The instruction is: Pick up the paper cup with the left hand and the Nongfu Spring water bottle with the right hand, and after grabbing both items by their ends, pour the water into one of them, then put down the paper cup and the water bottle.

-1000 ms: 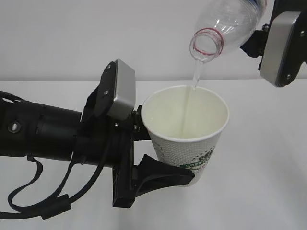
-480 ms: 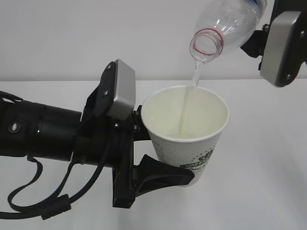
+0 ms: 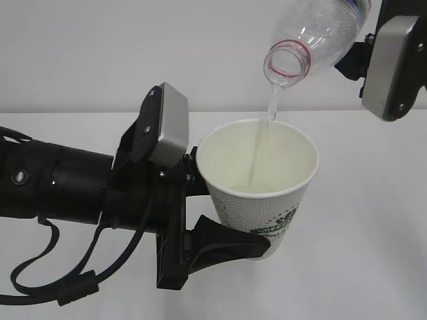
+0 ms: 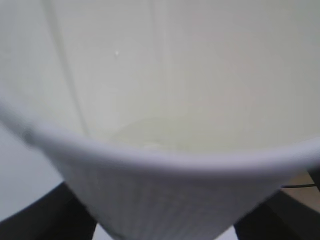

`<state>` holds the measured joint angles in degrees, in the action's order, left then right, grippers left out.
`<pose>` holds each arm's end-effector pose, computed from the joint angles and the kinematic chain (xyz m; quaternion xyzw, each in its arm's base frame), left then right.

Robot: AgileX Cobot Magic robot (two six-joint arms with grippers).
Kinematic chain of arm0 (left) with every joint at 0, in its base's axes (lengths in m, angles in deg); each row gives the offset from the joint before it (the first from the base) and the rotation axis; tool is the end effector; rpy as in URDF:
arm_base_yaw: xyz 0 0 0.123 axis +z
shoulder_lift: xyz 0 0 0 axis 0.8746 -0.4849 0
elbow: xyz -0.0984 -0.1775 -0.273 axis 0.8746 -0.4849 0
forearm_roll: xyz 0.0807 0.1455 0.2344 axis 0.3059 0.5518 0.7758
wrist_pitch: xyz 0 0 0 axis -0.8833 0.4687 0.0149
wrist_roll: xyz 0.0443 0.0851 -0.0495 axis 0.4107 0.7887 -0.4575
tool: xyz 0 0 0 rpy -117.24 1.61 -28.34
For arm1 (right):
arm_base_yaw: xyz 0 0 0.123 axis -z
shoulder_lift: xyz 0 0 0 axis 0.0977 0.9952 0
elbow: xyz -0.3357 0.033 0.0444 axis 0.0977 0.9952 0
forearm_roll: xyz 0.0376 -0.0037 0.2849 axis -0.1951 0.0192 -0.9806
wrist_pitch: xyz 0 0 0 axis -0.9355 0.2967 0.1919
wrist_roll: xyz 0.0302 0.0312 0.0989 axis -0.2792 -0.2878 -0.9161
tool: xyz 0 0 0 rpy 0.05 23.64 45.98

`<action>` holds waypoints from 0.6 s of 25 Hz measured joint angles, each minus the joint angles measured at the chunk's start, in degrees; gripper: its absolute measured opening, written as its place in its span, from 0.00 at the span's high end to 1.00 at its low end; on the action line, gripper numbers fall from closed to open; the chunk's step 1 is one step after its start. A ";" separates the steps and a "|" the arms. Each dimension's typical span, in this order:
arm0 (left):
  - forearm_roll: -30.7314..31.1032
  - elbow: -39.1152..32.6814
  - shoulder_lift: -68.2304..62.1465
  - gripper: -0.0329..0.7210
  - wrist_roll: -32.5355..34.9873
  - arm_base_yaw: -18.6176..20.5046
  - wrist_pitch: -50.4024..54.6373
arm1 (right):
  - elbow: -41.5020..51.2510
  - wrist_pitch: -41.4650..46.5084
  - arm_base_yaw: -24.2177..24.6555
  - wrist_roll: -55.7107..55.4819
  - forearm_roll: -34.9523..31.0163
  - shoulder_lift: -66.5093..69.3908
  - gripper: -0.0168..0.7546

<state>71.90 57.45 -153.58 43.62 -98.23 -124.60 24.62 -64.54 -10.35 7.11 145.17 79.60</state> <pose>0.2285 -0.2678 0.2303 0.5544 0.6030 -0.3859 0.4244 0.3237 0.0983 0.3511 -0.6751 0.2597 -0.2682 0.6363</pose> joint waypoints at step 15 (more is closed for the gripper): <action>0.04 0.00 0.00 0.24 0.00 0.00 0.00 | 0.00 -0.10 0.00 0.00 0.00 0.00 0.35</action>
<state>71.94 57.45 -153.58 43.62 -98.23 -124.60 24.62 -64.63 -10.35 7.11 145.17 79.60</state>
